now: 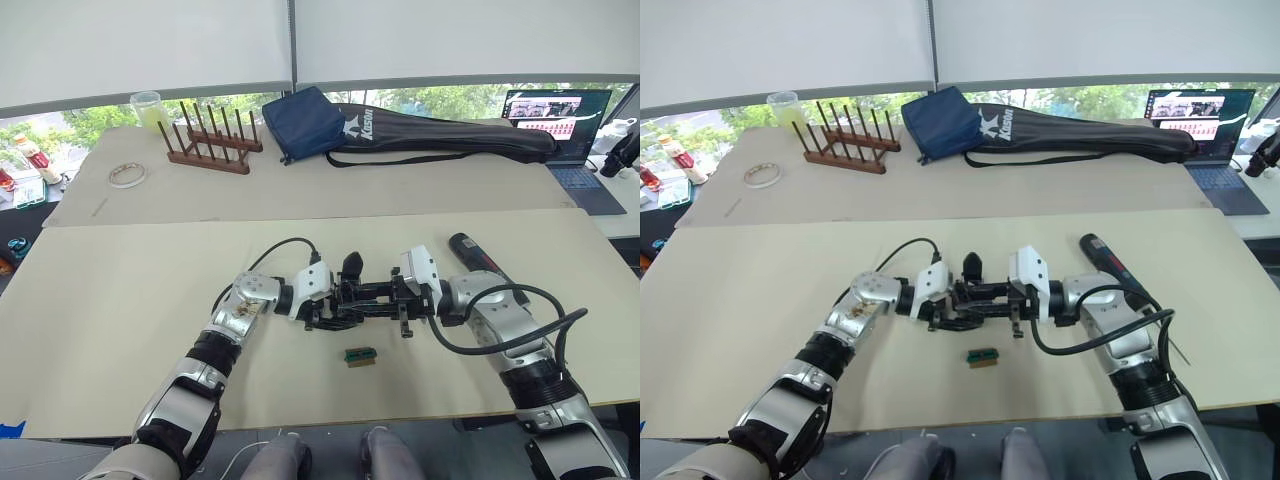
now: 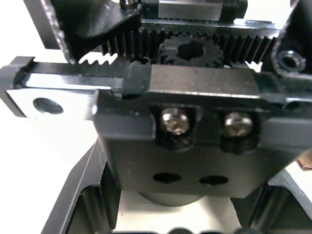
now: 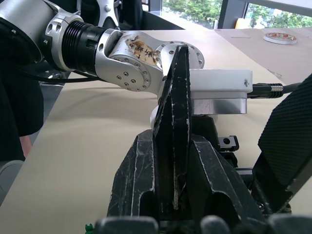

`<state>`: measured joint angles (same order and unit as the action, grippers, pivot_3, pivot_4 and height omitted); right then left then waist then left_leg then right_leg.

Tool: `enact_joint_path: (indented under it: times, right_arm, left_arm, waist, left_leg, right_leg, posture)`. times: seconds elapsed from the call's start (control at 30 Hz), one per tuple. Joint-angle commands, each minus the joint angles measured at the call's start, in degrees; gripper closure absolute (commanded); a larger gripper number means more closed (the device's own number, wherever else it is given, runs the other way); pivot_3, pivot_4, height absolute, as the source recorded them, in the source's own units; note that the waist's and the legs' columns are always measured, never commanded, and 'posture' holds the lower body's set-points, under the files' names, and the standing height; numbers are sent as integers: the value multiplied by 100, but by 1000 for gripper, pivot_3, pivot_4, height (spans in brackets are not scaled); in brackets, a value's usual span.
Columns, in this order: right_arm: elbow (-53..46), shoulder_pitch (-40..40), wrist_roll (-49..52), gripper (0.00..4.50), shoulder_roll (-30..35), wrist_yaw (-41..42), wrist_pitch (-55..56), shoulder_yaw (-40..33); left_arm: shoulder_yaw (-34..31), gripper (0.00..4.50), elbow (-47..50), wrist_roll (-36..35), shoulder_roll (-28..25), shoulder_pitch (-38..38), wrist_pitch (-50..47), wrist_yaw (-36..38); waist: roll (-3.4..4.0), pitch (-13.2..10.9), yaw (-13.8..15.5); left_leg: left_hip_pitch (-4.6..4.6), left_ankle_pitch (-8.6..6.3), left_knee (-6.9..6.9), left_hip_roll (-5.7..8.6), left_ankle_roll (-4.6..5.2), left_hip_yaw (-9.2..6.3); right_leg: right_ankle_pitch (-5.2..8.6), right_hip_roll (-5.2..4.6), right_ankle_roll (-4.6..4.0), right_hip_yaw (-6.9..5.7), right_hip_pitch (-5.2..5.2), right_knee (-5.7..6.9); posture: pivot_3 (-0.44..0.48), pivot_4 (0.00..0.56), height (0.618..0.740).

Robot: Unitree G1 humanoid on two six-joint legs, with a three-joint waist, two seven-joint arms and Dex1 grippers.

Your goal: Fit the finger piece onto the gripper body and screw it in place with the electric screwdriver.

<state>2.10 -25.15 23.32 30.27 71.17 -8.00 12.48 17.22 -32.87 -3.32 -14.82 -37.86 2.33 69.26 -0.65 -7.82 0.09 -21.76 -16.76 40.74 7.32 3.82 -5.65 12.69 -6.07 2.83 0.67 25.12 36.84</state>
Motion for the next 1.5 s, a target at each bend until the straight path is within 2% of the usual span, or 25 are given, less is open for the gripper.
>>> enact_joint_path:
  times: [0.03,0.5,0.87,1.07,1.5]
  right_arm:
    - [283,409,-291,4113,92,37,-575,393]
    - [191,820,-313,4113,60,-332,-480,237]
    - [370,533,-367,4113,151,-52,-549,313]
    - [247,375,-324,4113,331,157,-1141,510]
    - [-203,272,-433,4113,297,-163,-1234,560]
  left_arm:
    - [-160,2135,218,-148,-24,-77,9,-23]
    - [-159,2135,225,-156,-20,-64,-3,-49]
    - [-161,2135,208,-157,-22,-73,9,-44]
    - [-154,2135,194,-158,5,-84,18,-50]
    - [-158,2135,212,-167,-4,-55,8,-65]
  waist:
    - [0,0,0]
    - [4,31,6]
    - [5,31,5]
    - [5,32,9]
    - [5,35,10]
  left_leg:
    - [0,0,0,-1,0,0]
    - [2,0,-3,-1,0,0]
    - [1,0,-5,-2,0,0]
    - [0,0,-5,-1,0,0]
    - [1,-1,-6,-4,-1,0]
  right_leg:
    - [0,-1,0,1,0,0]
    - [0,-2,0,2,-1,-3]
    - [0,-1,0,2,-1,-6]
    - [0,-3,0,2,-1,-7]
    - [0,-10,0,3,-1,-7]
  posture:
    - [0,150,740]
    - [0,150,740]
    - [0,150,740]
    - [0,150,740]
    - [0,150,740]
